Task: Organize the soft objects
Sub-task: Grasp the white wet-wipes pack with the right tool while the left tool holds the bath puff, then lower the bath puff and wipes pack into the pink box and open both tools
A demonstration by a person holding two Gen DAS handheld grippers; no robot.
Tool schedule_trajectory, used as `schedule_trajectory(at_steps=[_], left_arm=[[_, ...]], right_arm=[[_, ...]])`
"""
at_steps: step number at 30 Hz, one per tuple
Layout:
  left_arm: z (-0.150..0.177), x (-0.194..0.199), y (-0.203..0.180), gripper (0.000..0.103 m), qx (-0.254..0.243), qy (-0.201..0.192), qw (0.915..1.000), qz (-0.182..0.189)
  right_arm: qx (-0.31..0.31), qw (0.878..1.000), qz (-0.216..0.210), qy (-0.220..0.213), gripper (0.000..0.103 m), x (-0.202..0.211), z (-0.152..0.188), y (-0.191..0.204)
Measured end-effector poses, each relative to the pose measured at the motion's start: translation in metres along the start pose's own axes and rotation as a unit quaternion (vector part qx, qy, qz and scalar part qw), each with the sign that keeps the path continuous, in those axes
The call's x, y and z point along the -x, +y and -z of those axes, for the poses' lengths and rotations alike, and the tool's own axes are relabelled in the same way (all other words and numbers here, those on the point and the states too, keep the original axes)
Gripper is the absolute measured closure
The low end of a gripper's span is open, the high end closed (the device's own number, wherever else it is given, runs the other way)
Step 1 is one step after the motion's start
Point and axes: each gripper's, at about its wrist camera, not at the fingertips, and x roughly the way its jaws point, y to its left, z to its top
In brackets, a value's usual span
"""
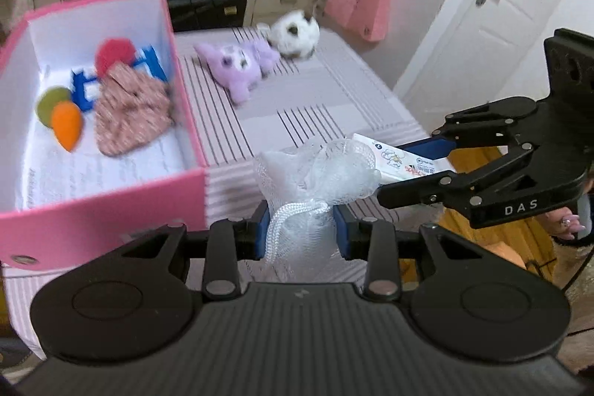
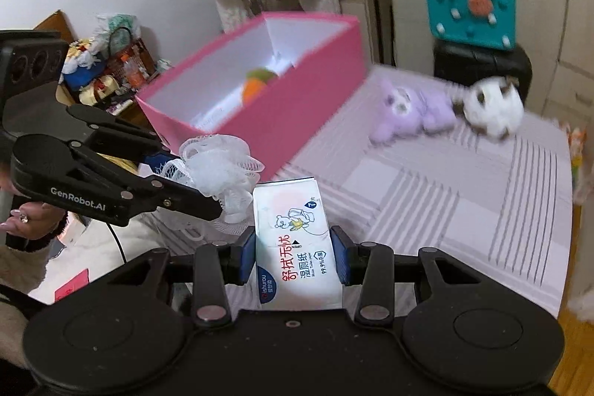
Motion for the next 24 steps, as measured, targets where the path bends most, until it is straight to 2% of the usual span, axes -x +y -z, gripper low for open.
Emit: schedule_trajectory(at_steps=[6, 12, 16, 20, 24], left_arm=[[-0.007, 0.038, 0.028, 0.069, 0.023, -0.040, 0.9989, 0.001], [-0.015, 0.071, 0.054, 0.069, 0.031, -0.080, 0.9959, -0.028], [-0.021, 0.084, 0.070, 0.068, 0.033, -0.096, 0.9935, -0.051], [-0.032, 0.077, 0.090, 0.068, 0.027, -0.094, 0.9890, -0.111], [-0.052, 0.051, 0.113, 0.067, 0.015, -0.047, 0.9876, -0.149]], right_arm=[[0.042, 0.998, -0.008, -0.035, 0.056, -0.003, -0.038, 0.020], [0.072, 0.994, -0.035, -0.070, 0.056, -0.012, -0.078, 0.035], [0.099, 0.991, -0.031, -0.087, 0.056, -0.028, -0.099, 0.042], [0.117, 0.989, -0.031, -0.079, 0.056, -0.053, -0.121, 0.045], [0.133, 0.989, -0.017, -0.061, 0.058, -0.085, -0.143, 0.043]])
